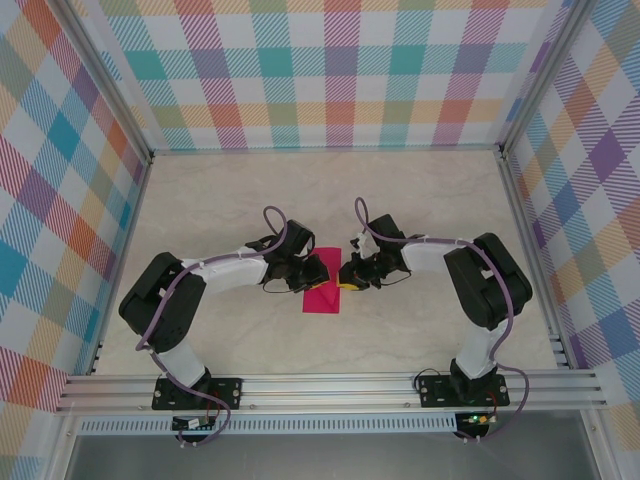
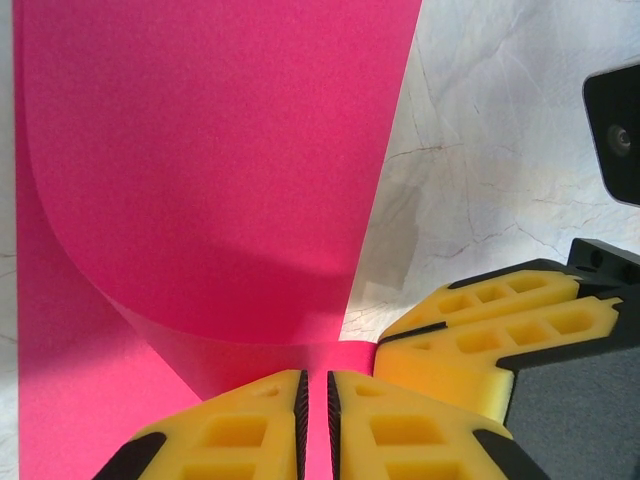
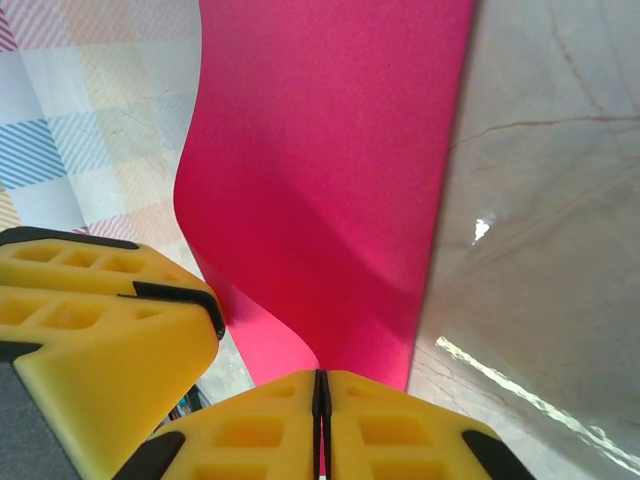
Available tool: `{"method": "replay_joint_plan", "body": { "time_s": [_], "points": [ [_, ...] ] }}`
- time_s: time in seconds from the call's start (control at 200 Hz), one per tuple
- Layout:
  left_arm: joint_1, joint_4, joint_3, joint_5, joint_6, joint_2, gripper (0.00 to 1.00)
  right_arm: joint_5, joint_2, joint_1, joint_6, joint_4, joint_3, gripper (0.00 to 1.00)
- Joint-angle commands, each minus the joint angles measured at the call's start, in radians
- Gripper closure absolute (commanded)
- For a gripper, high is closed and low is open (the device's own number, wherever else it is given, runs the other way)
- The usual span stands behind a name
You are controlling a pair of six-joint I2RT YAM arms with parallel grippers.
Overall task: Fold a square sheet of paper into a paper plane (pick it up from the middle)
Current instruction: Fold the triangle a second time at the center of the table.
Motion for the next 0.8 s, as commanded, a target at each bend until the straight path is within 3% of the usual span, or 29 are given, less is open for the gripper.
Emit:
{"method": "replay_joint_plan", "body": {
  "time_s": [0.0, 0.295, 0.795],
  "points": [
    [-0.007, 0.029, 0.01, 0.041, -0.008, 0.023, 0.84, 0.017, 0.017, 0.002, -0.003, 0.02, 0.025, 0.92],
    [-0.006, 0.057, 0.001, 0.075, -0.018, 0.046, 0.84, 0.085, 0.029, 0.002, -0.028, -0.021, 0.053, 0.94],
    [-0.007, 0.054, 0.014, 0.09, -0.013, 0.085, 0.84, 0.083, 0.067, 0.002, -0.045, -0.043, 0.083, 0.93]
  ]
}}
